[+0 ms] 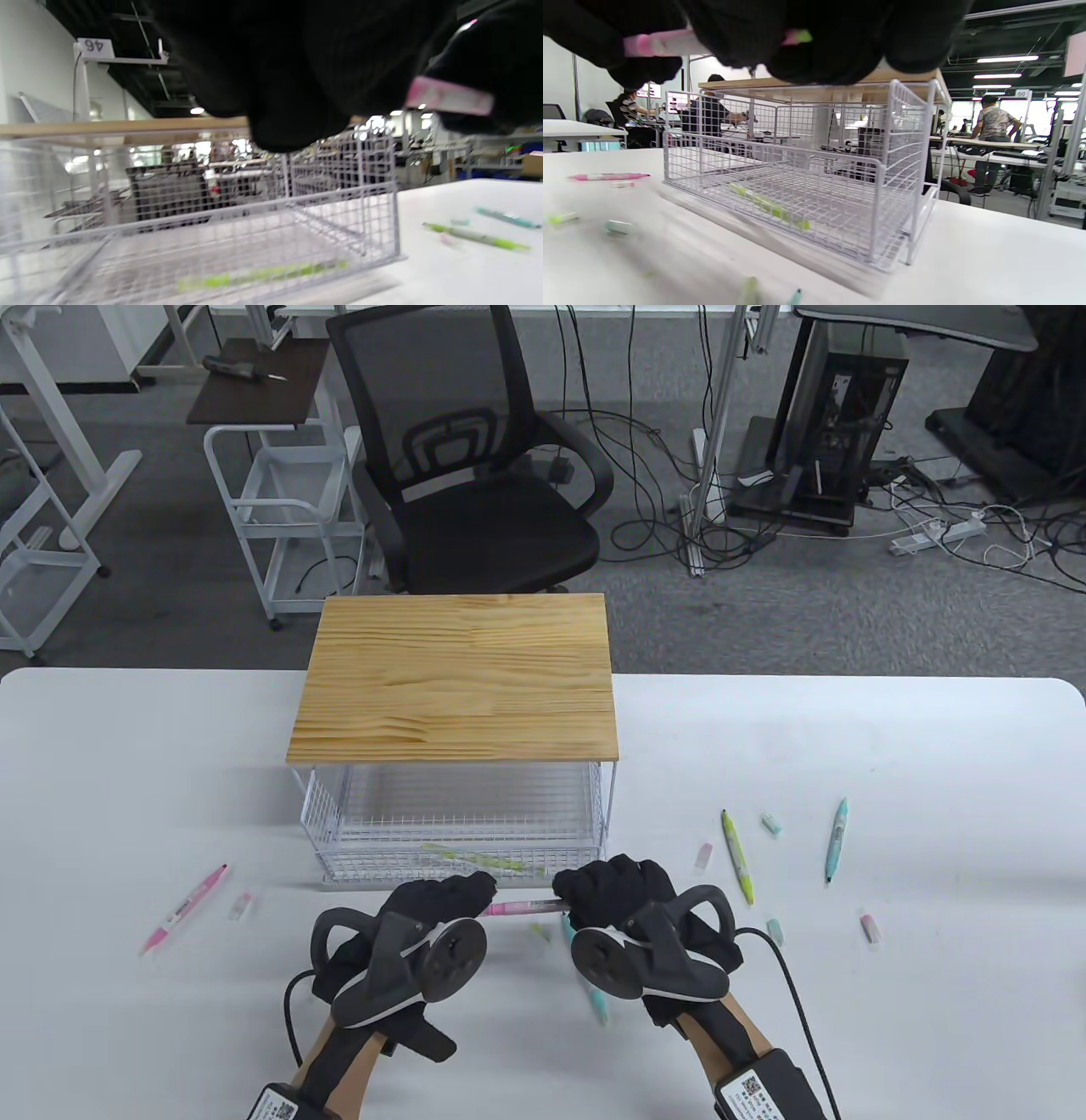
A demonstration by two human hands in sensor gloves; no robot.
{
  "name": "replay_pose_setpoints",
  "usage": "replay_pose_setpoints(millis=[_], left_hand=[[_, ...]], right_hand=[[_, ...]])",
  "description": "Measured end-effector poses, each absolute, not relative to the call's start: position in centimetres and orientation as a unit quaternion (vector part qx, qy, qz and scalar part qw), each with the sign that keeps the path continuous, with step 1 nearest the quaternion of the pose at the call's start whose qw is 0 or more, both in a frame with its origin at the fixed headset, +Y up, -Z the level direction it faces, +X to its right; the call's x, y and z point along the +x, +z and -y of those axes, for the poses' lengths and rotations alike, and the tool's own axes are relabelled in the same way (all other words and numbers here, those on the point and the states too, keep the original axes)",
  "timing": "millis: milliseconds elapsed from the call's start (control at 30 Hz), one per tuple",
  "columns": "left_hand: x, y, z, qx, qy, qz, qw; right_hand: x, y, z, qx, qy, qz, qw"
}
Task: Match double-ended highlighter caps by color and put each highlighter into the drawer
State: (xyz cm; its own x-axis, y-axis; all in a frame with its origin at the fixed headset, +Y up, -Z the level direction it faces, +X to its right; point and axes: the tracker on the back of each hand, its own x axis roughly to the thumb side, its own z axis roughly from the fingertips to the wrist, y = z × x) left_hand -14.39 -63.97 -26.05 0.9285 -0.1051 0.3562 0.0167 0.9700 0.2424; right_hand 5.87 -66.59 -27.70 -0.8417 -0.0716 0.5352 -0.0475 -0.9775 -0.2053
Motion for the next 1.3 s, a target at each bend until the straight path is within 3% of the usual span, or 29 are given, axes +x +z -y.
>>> replay_pose_setpoints(millis=[233, 433, 567, 700, 800, 900, 1033, 1167, 1300], left_hand=[[-14.3, -25.3, 64.5, 0.192, -0.025, 0.213, 0.958], [-14.4, -25.4, 64.8, 0.183, -0.031, 0.214, 0.959], [-14.9, -25.7, 65.1, 0.172, -0.016, 0.205, 0.963], [-16.1, -25.7, 65.0, 0.172, 0.010, 0.188, 0.967], [-17.0, -25.8, 65.3, 0.177, 0.021, 0.170, 0.969], [-17.4, -26.0, 65.5, 0.175, 0.029, 0.165, 0.970], [-17.8, -26.1, 65.4, 0.175, 0.047, 0.164, 0.970], [-17.9, -26.2, 65.4, 0.173, 0.051, 0.162, 0.970], [-18.0, -26.5, 65.5, 0.169, 0.055, 0.159, 0.971]], right_hand=[[6.2, -27.6, 66.5, -0.303, -0.943, -0.134, -0.018], [6.1, -27.9, 67.0, -0.302, -0.946, -0.114, -0.019], [6.8, -28.0, 66.1, -0.284, -0.956, -0.061, -0.021], [10.2, -28.7, 65.0, -0.231, -0.967, -0.103, -0.032], [13.0, -29.8, 65.1, -0.163, -0.982, -0.092, -0.032], [14.7, -32.0, 66.6, -0.118, -0.992, -0.049, -0.007], [15.4, -36.0, 70.4, -0.066, -0.991, 0.043, 0.107], [15.6, -39.6, 74.4, -0.048, -0.979, 0.090, 0.178], [15.8, -42.0, 76.5, -0.035, -0.970, 0.127, 0.202]])
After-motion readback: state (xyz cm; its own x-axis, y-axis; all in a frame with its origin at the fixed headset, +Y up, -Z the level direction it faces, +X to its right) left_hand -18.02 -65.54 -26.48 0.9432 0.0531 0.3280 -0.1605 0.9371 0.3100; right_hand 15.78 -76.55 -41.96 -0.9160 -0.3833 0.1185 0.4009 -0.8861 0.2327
